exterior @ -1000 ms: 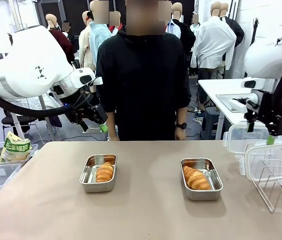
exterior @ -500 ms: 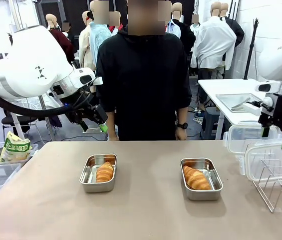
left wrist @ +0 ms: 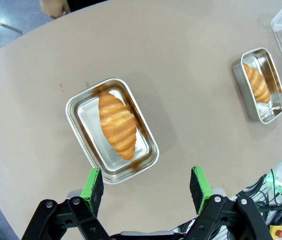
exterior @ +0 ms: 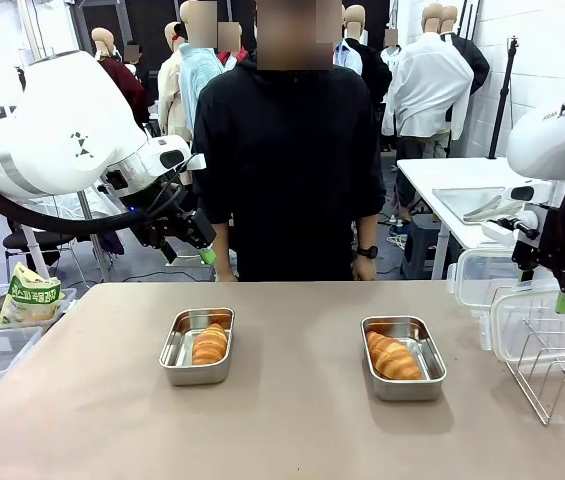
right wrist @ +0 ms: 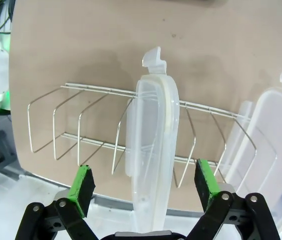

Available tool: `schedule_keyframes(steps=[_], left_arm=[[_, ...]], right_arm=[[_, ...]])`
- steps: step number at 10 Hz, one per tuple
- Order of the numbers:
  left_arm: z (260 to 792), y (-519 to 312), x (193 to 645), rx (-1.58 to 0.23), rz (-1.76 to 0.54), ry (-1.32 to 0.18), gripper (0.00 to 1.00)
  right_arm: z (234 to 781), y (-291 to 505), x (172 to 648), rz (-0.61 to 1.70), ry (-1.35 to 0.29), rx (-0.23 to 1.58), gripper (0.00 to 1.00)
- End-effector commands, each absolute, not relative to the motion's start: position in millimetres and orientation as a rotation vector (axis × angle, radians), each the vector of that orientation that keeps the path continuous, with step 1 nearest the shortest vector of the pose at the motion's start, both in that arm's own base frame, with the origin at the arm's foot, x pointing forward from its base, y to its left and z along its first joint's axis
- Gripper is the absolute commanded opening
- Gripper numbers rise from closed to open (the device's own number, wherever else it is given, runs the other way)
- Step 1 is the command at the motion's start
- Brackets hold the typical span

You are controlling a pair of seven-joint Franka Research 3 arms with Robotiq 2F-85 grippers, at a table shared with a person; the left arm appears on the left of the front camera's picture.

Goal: Place the bread in airtight containers.
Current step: Pick up one Airtight Container lid and hand it to the human.

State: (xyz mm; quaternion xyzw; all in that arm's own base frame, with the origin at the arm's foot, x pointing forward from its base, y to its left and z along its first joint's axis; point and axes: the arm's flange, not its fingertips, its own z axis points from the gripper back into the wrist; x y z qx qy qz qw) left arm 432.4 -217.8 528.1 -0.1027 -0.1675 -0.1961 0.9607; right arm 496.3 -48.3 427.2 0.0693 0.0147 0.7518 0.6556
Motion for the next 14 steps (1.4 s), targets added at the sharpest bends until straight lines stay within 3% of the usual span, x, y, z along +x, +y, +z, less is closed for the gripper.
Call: schedule_keyframes(steps=[1, 3, 4, 8, 9, 14], left_arm=[[528.7, -216.7, 431.1, -0.199, -0.392, -0.342, 0.9], [528.7, -216.7, 431.1, -0.199, -0.392, -0.342, 0.9], [528.7, -216.7, 431.1, -0.199, -0.392, -0.342, 0.9], [528.7, -216.7, 431.1, -0.199, -0.392, -0.342, 0.9], [528.7, -216.7, 431.1, -0.199, -0.392, -0.342, 0.9], [528.7, -216.7, 431.1, -0.199, -0.392, -0.342, 0.9]], right_arm=[[423.2, -45.6, 502.3, 1.722, 0.025, 0.185, 1.0], [422.3, -45.5, 500.2, 1.681, 0.04, 0.179, 1.0], [421.9, -45.8, 500.1, 1.661, 0.037, 0.156, 0.85], [421.9, -46.5, 502.4, 1.636, 0.066, 0.177, 0.07], [422.0, -46.1, 502.8, 1.638, 0.073, 0.18, 0.0], [427.2, -46.9, 503.1, 1.647, 0.091, 0.177, 0.0]])
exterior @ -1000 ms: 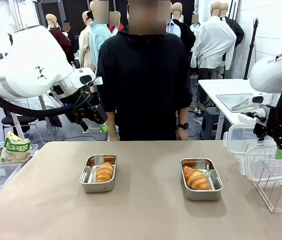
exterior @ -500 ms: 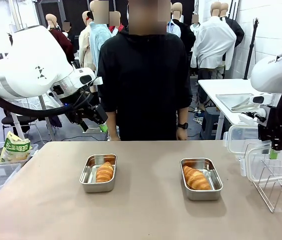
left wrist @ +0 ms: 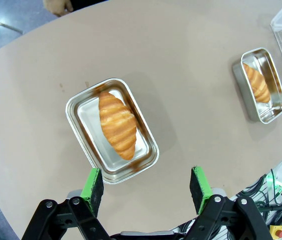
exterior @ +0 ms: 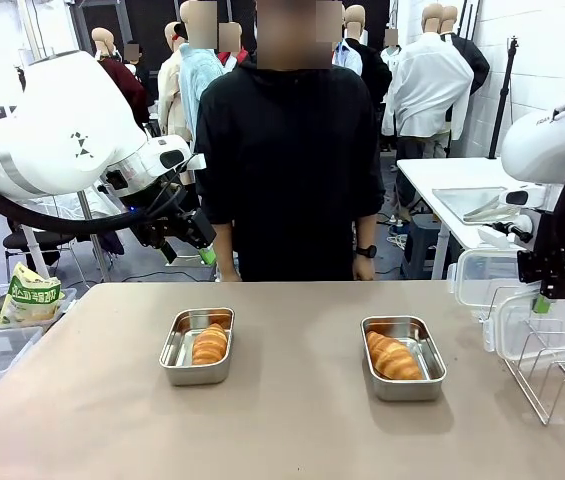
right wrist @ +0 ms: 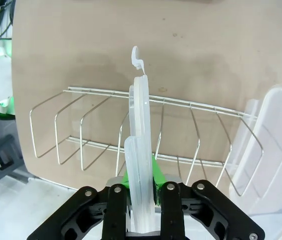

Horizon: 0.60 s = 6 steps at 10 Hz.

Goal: Place the bread in airtight containers.
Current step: Pick up one Airtight Container lid and hand it to the human.

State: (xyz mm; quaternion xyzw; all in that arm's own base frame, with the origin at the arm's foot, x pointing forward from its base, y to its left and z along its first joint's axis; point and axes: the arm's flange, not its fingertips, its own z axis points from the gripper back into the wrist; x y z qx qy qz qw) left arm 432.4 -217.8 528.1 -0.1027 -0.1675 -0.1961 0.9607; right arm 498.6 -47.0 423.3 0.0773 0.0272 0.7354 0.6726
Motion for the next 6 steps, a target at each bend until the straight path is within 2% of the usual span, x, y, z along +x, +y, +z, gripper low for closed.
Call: schedule_keyframes(steps=[1, 3, 6], left_arm=[[528.7, -216.7, 431.1, -0.199, -0.392, -0.342, 0.9], [528.7, -216.7, 431.1, -0.199, -0.392, -0.342, 0.9], [528.7, -216.7, 431.1, -0.199, -0.392, -0.342, 0.9]], right_arm=[[428.7, -46.4, 502.5, 1.654, 0.102, 0.184, 0.0], [440.3, -43.5, 497.9, 1.636, 0.119, 0.251, 0.0], [501.2, -43.3, 478.0, 1.557, 0.083, 0.239, 0.0]])
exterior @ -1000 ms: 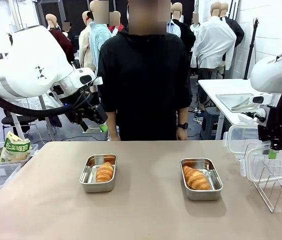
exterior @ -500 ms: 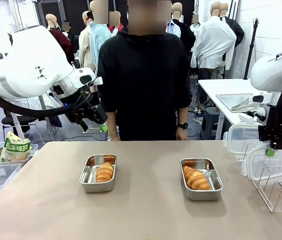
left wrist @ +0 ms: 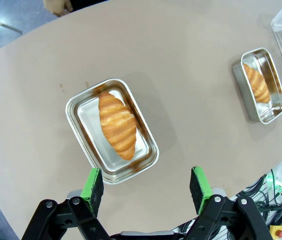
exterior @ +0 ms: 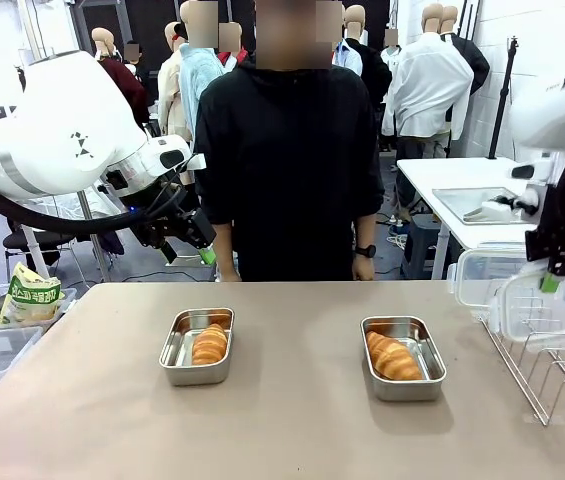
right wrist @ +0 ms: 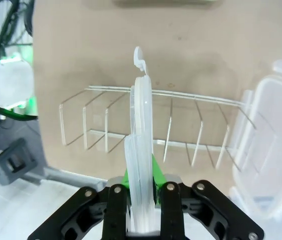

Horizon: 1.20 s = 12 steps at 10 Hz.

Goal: Place the bread in airtight containers.
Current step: Pick up one Airtight Container lid and hand it to the human.

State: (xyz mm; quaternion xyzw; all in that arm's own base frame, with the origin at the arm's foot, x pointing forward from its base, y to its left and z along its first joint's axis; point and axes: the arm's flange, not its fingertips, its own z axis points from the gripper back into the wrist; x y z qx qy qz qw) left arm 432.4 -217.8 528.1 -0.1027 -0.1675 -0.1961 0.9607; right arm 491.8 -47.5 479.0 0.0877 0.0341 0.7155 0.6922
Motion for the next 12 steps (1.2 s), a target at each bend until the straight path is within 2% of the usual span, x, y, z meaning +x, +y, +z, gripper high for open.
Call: schedule_keyframes(steps=[1, 5, 8, 12], left_arm=[[528.7, -216.7, 431.1, -0.199, -0.392, -0.342, 0.9], [528.7, -216.7, 431.1, -0.199, -0.392, -0.342, 0.9], [528.7, -216.7, 431.1, -0.199, -0.392, -0.342, 0.9], [528.7, -216.7, 431.1, -0.199, -0.392, -0.342, 0.9]], right_arm=[[528.1, -42.7, 468.9, 1.536, 0.044, 0.221, 0.0], [604.3, -34.3, 448.6, 1.51, -0.215, 0.136, 0.0], [631.0, -11.2, 457.3, 1.577, -0.469, 0.012, 0.0], [659.7, 49.8, 470.0, 1.693, -0.711, -0.101, 0.0]])
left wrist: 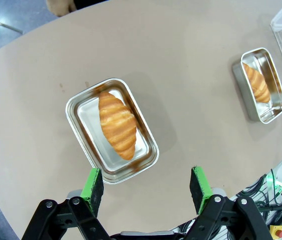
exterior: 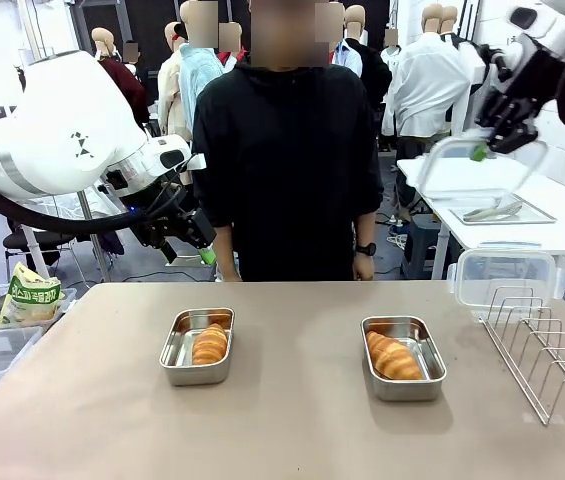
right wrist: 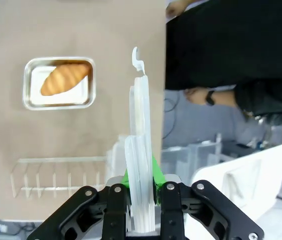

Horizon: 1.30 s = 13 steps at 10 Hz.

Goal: Place the bread in airtight containers.
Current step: Pick up one Airtight Container lid and hand it to the human, then release when the human grabs the Airtight Container lid.

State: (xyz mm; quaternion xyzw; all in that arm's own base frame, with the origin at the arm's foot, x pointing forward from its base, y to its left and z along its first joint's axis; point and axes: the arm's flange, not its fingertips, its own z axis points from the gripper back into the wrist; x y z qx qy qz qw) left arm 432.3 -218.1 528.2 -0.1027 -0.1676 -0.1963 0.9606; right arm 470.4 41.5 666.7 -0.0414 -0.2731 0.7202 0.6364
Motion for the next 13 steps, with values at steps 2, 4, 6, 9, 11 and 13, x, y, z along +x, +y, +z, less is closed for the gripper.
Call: schedule_keyframes(steps=[2, 4, 6, 9, 11, 13], left_arm=[[528.7, -216.7, 431.1, -0.199, -0.392, -0.342, 0.9], [528.7, -216.7, 431.1, -0.199, -0.392, -0.342, 0.9], [528.7, -216.7, 431.1, -0.199, -0.392, -0.342, 0.9], [528.7, -216.7, 431.1, -0.199, -0.392, -0.342, 0.9], [528.7, -216.7, 431.1, -0.199, -0.392, -0.342, 0.9], [528.7, -216.7, 431.1, -0.199, -0.392, -0.342, 0.9]], right_arm=[[670.8, 78.0, 475.7, 1.769, -0.812, -0.216, 0.0], [669.8, 90.4, 489.0, 1.796, -0.903, -0.309, 0.0], [656.8, 101.5, 509.8, 1.805, -0.931, -0.253, 0.0], [671.4, 103.5, 498.5, 1.786, -0.876, -0.3, 0.0], [671.4, 103.5, 498.5, 1.786, -0.876, -0.3, 0.0], [671.4, 103.5, 498.5, 1.786, -0.876, -0.3, 0.0]])
